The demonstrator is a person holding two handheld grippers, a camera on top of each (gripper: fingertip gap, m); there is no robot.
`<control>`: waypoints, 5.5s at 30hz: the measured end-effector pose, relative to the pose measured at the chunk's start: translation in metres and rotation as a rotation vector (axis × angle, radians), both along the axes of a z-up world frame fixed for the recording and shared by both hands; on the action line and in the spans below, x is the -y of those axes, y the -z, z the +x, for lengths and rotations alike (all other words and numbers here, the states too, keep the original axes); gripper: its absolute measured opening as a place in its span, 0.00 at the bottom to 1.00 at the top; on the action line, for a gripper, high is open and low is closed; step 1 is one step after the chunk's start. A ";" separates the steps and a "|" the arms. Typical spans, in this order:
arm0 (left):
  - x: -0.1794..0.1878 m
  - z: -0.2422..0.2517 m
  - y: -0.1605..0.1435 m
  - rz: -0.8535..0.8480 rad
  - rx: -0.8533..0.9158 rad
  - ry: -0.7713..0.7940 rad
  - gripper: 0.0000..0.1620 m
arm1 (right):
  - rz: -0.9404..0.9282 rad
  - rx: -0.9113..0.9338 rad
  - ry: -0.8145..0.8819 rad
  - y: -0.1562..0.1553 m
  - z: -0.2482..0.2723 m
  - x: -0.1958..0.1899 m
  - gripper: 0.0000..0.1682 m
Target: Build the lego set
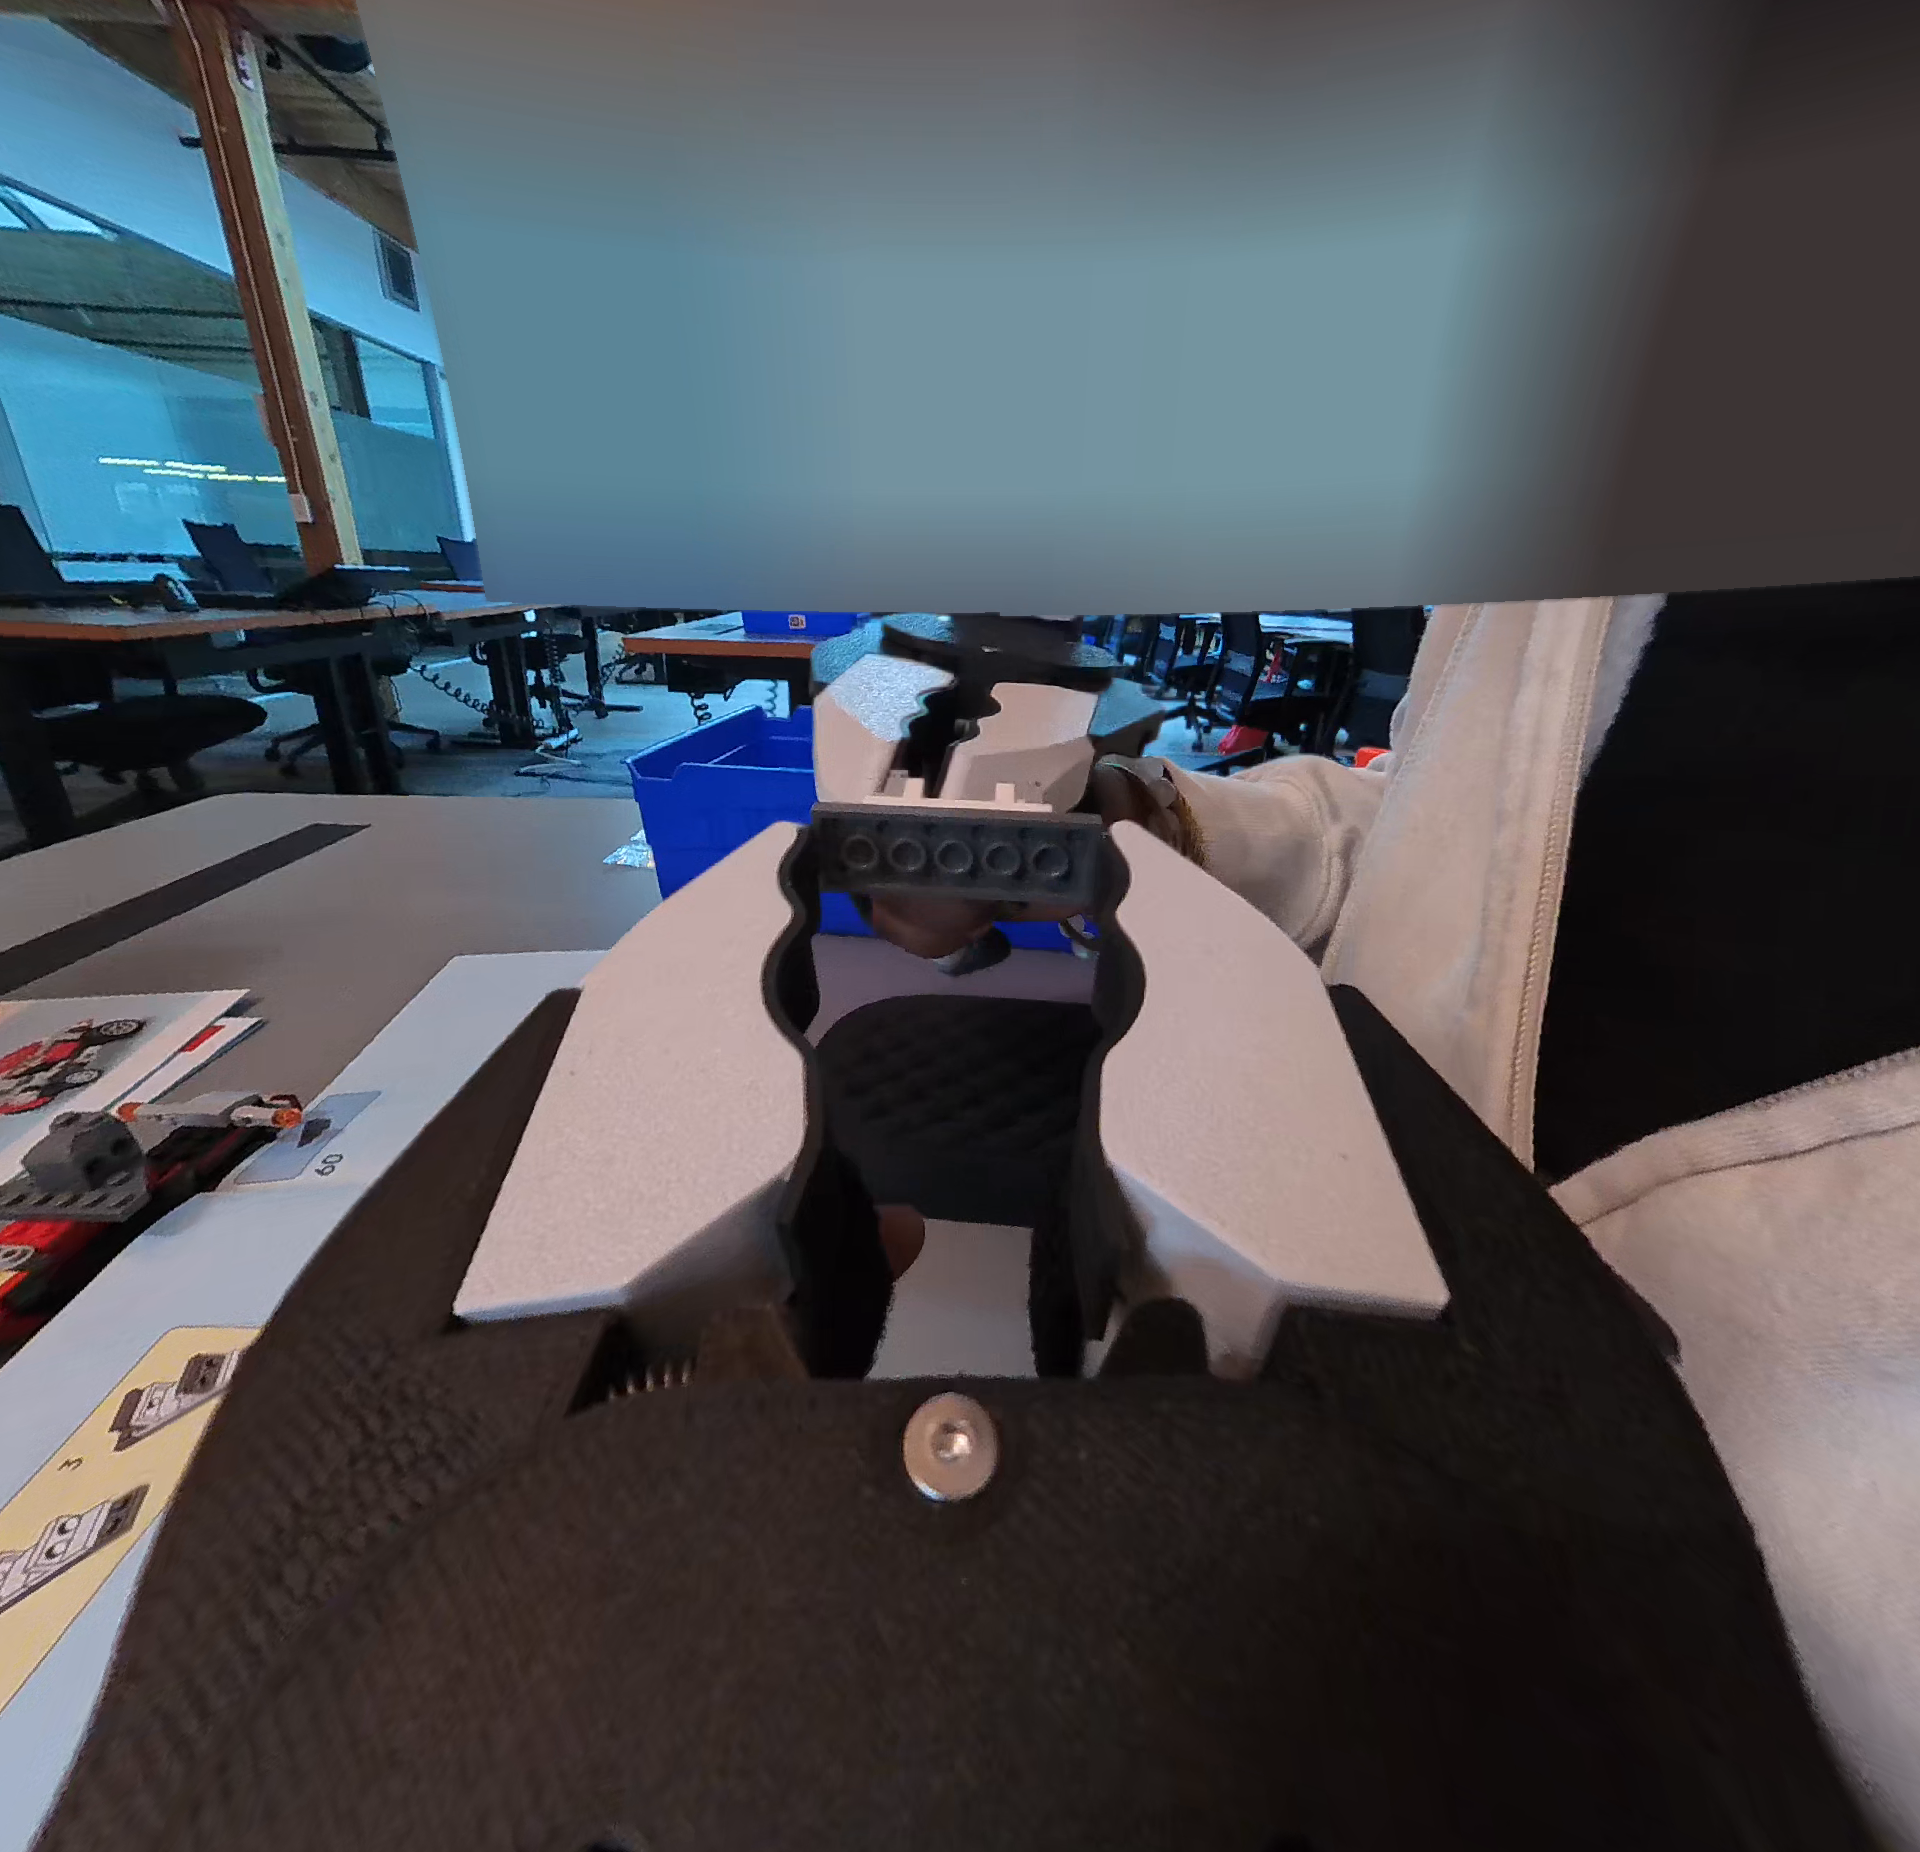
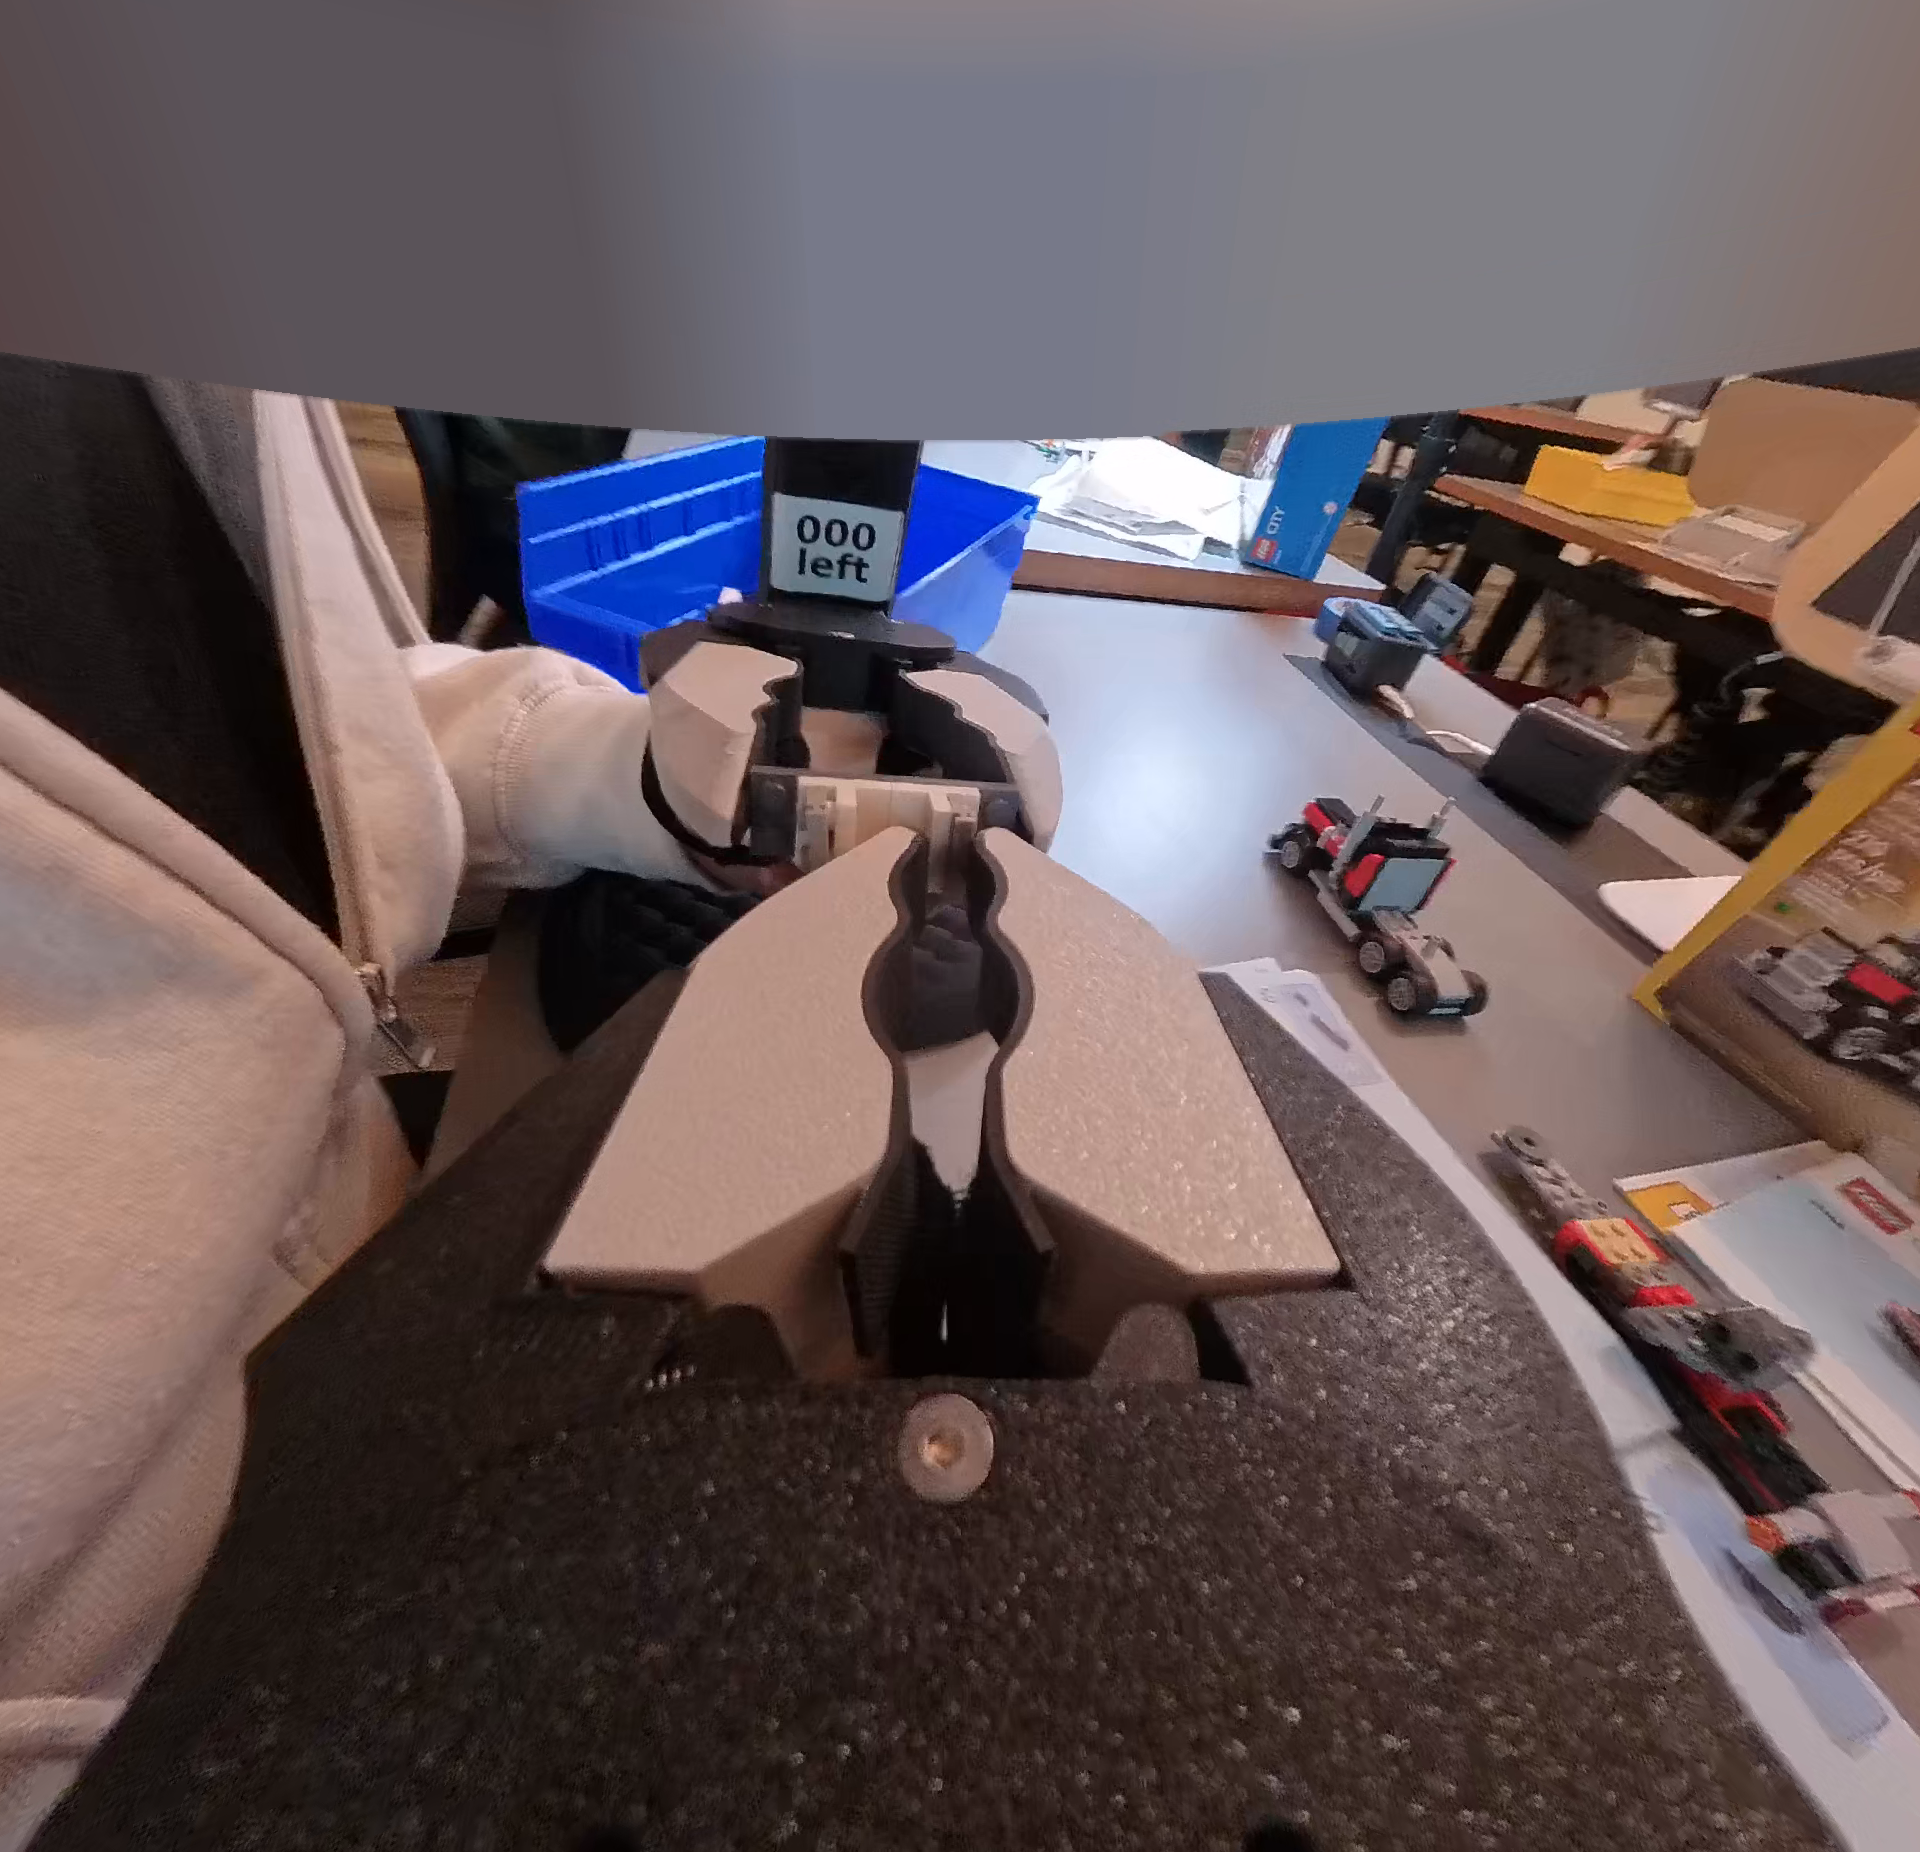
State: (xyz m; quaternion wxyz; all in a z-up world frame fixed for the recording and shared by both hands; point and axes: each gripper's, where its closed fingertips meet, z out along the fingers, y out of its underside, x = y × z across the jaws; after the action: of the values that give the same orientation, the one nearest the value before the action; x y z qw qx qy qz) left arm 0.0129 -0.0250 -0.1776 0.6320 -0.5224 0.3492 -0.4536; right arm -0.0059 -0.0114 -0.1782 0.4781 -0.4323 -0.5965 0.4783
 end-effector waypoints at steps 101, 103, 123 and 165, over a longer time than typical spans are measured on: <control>0.039 -0.039 -0.049 0.171 0.797 0.218 0.31 | -0.083 -0.464 -0.040 -0.051 -0.032 0.036 0.05; 0.038 -0.043 -0.050 0.180 0.811 0.195 0.31 | -0.072 -0.534 -0.022 -0.055 -0.021 0.036 0.08; 0.031 -0.021 -0.038 0.185 0.615 0.087 0.31 | 0.001 -0.421 -0.023 -0.046 -0.021 0.051 0.05; 0.014 -0.006 -0.023 0.033 0.455 0.054 0.31 | -0.099 -0.455 0.043 -0.033 -0.003 0.011 0.04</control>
State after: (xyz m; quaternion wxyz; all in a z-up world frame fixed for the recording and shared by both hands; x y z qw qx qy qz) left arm 0.0071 -0.0394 -0.1543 0.6906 -0.3868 0.2188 -0.5706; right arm -0.0086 -0.0224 -0.1449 0.5886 -0.3491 -0.4396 0.5818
